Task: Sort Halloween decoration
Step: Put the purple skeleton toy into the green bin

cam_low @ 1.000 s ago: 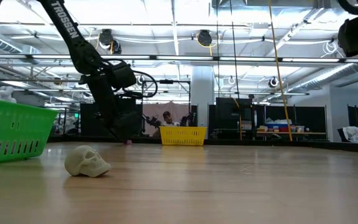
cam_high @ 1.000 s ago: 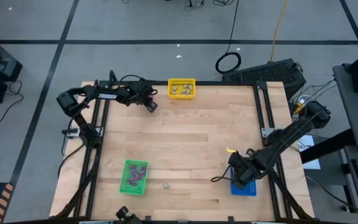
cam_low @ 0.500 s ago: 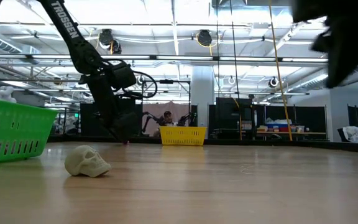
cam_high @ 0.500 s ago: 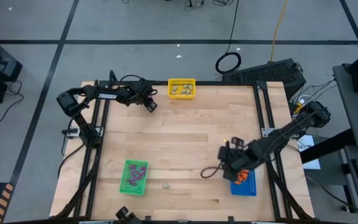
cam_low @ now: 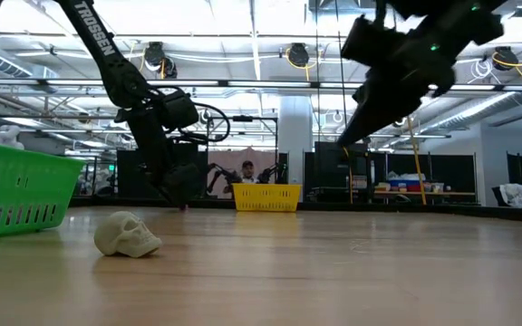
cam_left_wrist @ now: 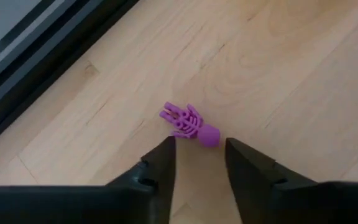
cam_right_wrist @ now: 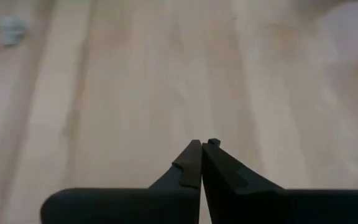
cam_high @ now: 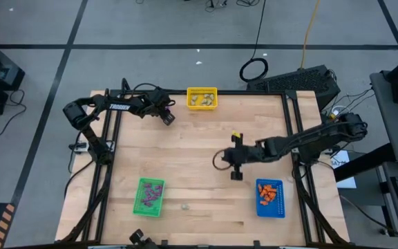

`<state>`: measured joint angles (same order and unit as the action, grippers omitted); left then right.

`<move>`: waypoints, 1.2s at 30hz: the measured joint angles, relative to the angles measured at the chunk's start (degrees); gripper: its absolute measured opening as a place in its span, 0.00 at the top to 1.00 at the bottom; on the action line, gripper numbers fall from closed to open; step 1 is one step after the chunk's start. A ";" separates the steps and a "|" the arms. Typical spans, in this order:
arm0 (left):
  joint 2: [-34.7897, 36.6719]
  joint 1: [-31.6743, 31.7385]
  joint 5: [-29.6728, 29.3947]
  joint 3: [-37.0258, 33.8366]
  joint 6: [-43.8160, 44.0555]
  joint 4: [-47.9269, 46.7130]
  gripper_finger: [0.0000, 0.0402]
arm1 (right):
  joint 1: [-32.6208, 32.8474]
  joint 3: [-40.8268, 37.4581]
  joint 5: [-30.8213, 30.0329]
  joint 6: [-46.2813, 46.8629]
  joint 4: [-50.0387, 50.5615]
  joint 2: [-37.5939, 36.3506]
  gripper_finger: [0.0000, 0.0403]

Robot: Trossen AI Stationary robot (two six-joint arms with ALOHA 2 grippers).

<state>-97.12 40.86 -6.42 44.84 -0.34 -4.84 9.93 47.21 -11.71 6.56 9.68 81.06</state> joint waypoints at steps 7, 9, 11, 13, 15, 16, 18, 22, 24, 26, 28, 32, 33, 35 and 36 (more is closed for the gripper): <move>0.00 0.00 0.02 0.00 -3.21 -0.68 0.94 | -6.04 -0.01 -0.05 -3.36 -2.47 0.00 1.00; 0.00 -0.02 0.02 0.00 -4.79 -0.95 0.98 | -6.87 -0.01 -0.03 -3.40 -2.53 0.00 1.00; 0.58 -0.16 0.04 -0.02 -6.49 -2.31 0.98 | -7.32 -0.01 -0.02 -3.40 -2.52 0.00 1.00; 1.59 -0.53 0.04 -0.04 -7.59 -3.44 1.00 | -7.39 -0.01 -0.03 -3.42 -2.52 0.00 1.00; 3.29 -1.25 0.09 -0.04 -8.05 -5.55 1.00 | -7.34 -0.01 -0.01 -3.63 -2.48 0.00 1.00; 4.18 -1.77 0.13 -0.04 -8.41 -5.99 1.00 | -7.34 -0.01 -0.01 -3.72 -2.47 0.00 1.00; 6.26 -2.84 0.17 -0.04 -9.06 -7.59 1.00 | -7.34 -0.01 0.00 -3.83 -2.47 0.00 1.00; 8.98 -4.24 -0.21 -0.04 -3.87 -5.88 1.00 | -7.34 -0.01 -0.01 -3.83 -2.82 0.00 1.00; 9.12 -4.22 -0.48 -0.01 -0.46 -5.31 0.98 | -7.34 -0.01 -0.01 -3.83 -3.21 0.00 1.00; 8.47 -3.75 -0.33 0.00 2.16 -5.94 0.94 | -7.32 -0.01 -0.01 -3.83 -3.63 0.00 1.00; 7.02 -3.39 -0.35 0.00 3.96 -5.76 0.87 | -7.32 -0.01 0.00 -3.83 -3.78 0.00 1.00; 3.75 -2.97 -1.35 -0.02 4.55 -1.21 0.70 | -7.32 -0.01 -0.01 -3.83 -3.87 0.00 1.00; 2.85 -2.97 -1.37 -0.02 4.57 0.24 0.66 | -7.32 -0.01 -0.01 -3.83 -3.86 0.00 1.00; 1.06 -2.95 -2.05 -0.02 5.44 3.00 0.59 | -7.32 -0.01 -0.01 -3.83 -3.87 0.00 1.00; 0.28 -2.94 -2.78 -0.02 5.93 4.28 0.57 | -7.32 -0.01 0.01 -3.82 -3.88 0.00 1.00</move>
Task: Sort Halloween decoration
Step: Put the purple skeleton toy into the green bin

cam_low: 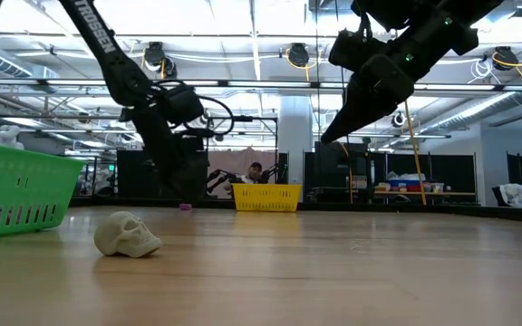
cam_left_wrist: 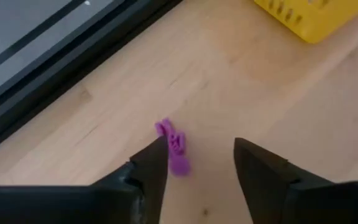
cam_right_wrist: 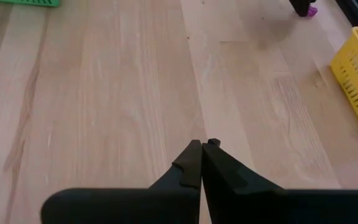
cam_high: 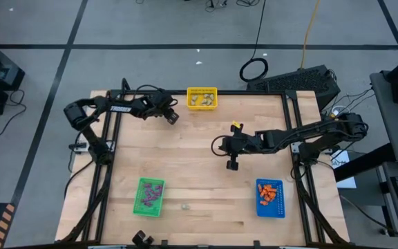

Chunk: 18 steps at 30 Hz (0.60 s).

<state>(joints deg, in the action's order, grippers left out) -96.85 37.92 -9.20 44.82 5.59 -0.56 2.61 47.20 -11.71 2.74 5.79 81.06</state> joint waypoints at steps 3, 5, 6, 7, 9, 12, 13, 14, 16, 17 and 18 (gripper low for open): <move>-1.65 0.51 -1.54 0.00 0.80 1.05 0.52 | 0.00 0.00 -0.01 0.23 0.01 0.00 1.00; -2.34 0.99 -2.83 0.00 1.49 0.98 0.51 | 0.00 0.02 0.00 0.47 -0.01 0.00 1.00; -2.50 1.25 -3.00 0.00 1.50 1.02 0.51 | 0.00 0.02 -0.01 0.48 -0.06 0.00 1.00; -2.65 1.52 -3.03 0.00 1.51 1.09 0.51 | 0.00 0.02 -0.01 0.49 -0.17 0.00 1.00; -3.03 1.97 -3.01 0.00 1.52 1.41 0.52 | 0.00 0.02 -0.02 0.53 -0.41 0.00 1.00; -3.70 2.52 -2.56 0.11 0.66 1.95 0.57 | 0.00 0.02 0.00 0.61 -0.45 0.00 1.00; -3.92 2.55 -2.39 0.15 -0.11 2.27 0.60 | 0.00 0.02 0.00 0.61 -0.45 0.00 1.00; -4.06 2.55 -2.10 0.15 -1.31 2.44 0.63 | 0.00 0.02 0.00 0.61 -0.45 0.00 1.00; -4.15 2.47 -1.15 0.17 -3.40 2.49 0.70 | 0.00 0.02 0.00 0.61 -0.47 0.00 1.00; -4.19 2.35 -1.05 0.20 -4.35 2.49 0.74 | 0.00 0.02 0.00 0.64 -0.47 0.00 1.00; -4.19 2.18 -0.97 0.20 -4.91 2.45 0.79 | 0.00 0.02 0.00 0.61 -0.47 0.00 1.00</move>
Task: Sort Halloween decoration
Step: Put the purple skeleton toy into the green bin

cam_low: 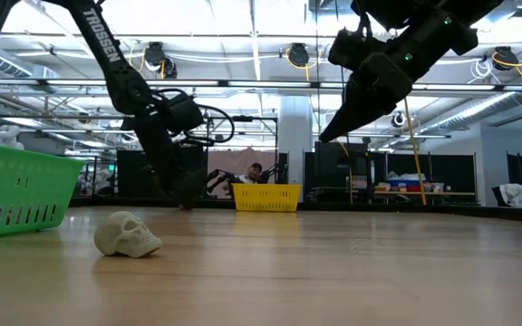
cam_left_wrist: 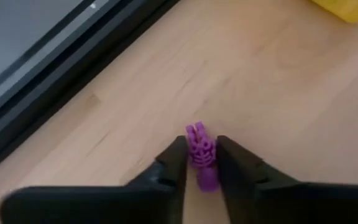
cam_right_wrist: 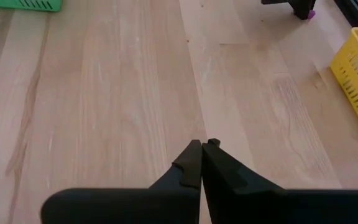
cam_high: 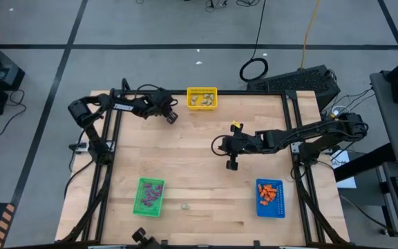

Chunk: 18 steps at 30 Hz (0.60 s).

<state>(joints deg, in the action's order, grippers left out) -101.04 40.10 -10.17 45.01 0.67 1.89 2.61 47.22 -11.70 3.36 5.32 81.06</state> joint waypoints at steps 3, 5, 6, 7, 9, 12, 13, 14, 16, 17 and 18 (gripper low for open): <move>-0.02 -0.55 -0.03 0.00 -2.98 -0.18 0.93 | 0.00 0.02 0.00 0.00 -0.21 0.00 1.00; -0.02 -0.89 -0.37 0.00 -4.46 -0.32 0.96 | 0.00 0.02 0.00 0.02 -0.17 0.00 1.00; 0.03 -1.14 -0.48 -0.01 -4.79 -0.50 0.96 | 0.00 0.02 0.00 0.02 -0.17 0.00 1.00; 0.21 -1.39 -0.63 -0.03 -5.26 -0.93 0.96 | 0.00 0.02 0.00 0.01 -0.17 0.00 1.00; 0.86 -2.13 -0.69 -0.07 -5.58 -2.09 0.96 | 0.00 0.02 0.00 0.02 -0.15 0.00 1.00; 2.95 -3.68 -0.21 -0.28 -5.62 -5.06 0.97 | 0.00 0.02 0.00 0.02 -0.15 0.00 1.00; 3.79 -4.27 0.71 -0.35 -5.59 -6.13 0.97 | 0.00 0.02 0.00 0.02 -0.17 0.00 1.00; 4.78 -4.94 1.21 -0.35 -5.56 -6.93 0.97 | 0.00 0.02 0.00 0.02 -0.16 0.00 1.00; 6.98 -6.55 1.92 -0.33 -4.74 -9.10 0.97 | 0.02 0.02 0.02 0.02 -0.15 0.00 1.00; 7.96 -7.59 2.05 -0.34 -4.11 -10.45 0.98 | 0.07 0.02 0.00 0.02 -0.12 0.00 1.00; 8.96 -8.75 2.06 -0.53 -3.59 -11.65 0.98 | 0.09 0.02 0.00 0.02 0.00 0.00 1.00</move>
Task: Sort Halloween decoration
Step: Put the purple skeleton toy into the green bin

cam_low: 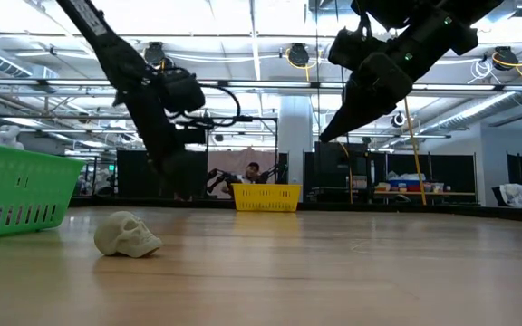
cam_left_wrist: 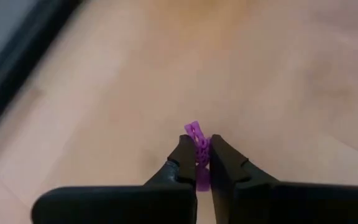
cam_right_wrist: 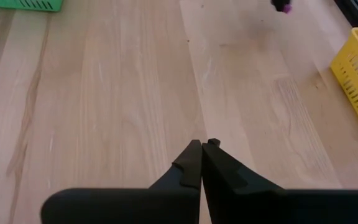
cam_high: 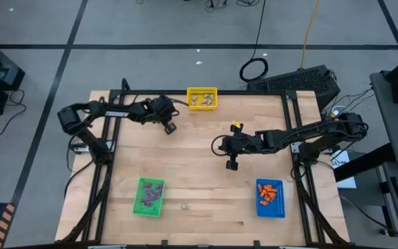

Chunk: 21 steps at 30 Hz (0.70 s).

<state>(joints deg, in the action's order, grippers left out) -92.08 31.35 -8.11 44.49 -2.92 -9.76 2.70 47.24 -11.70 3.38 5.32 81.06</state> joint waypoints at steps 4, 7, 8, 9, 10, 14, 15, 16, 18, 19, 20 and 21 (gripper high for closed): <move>4.90 -6.26 0.22 -1.91 2.87 -2.98 0.98 | 0.03 0.00 0.02 0.00 0.04 0.00 1.00; 9.71 -11.68 0.42 -3.60 6.45 -6.00 0.98 | 0.02 0.00 0.22 0.35 0.50 0.00 1.00; 11.45 -13.68 0.42 -3.84 7.98 -7.55 0.98 | 0.04 0.00 0.26 0.50 0.74 0.00 1.00; 13.35 -15.96 0.43 -3.97 9.28 -9.55 0.98 | 0.04 0.00 0.41 0.90 0.89 0.00 1.00; 15.27 -18.34 0.45 -3.98 10.30 -11.45 0.99 | 0.04 0.00 0.48 1.34 0.88 0.00 1.00; 21.80 -30.06 -1.13 -3.98 16.31 -16.29 0.99 | 0.34 0.00 1.23 2.34 0.85 0.00 1.00; 23.13 -33.12 -1.19 -3.98 17.92 -16.97 0.99 | 0.51 0.00 1.26 2.30 0.81 0.00 1.00; 24.21 -36.22 -1.20 -3.98 19.56 -18.04 0.99 | 0.69 0.00 1.29 2.10 0.52 0.00 1.00; 25.74 -42.36 -1.17 -3.98 23.16 -19.92 0.99 | 1.07 0.00 1.31 1.97 0.42 0.00 1.00; 26.39 -45.32 -1.12 -3.98 25.30 -21.21 0.99 | 1.21 0.00 1.33 1.97 0.47 0.00 1.00; 26.86 -48.19 -1.12 -3.98 27.63 -22.61 0.99 | 1.39 0.00 1.36 1.97 0.54 0.00 1.00; 27.20 -51.12 -1.12 -3.98 30.11 -23.60 0.99 | 1.58 0.00 1.36 1.97 0.63 0.00 1.00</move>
<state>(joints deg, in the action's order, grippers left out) -64.87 -19.77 -9.23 40.51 27.19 -33.37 4.28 47.24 -10.35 5.34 5.95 81.06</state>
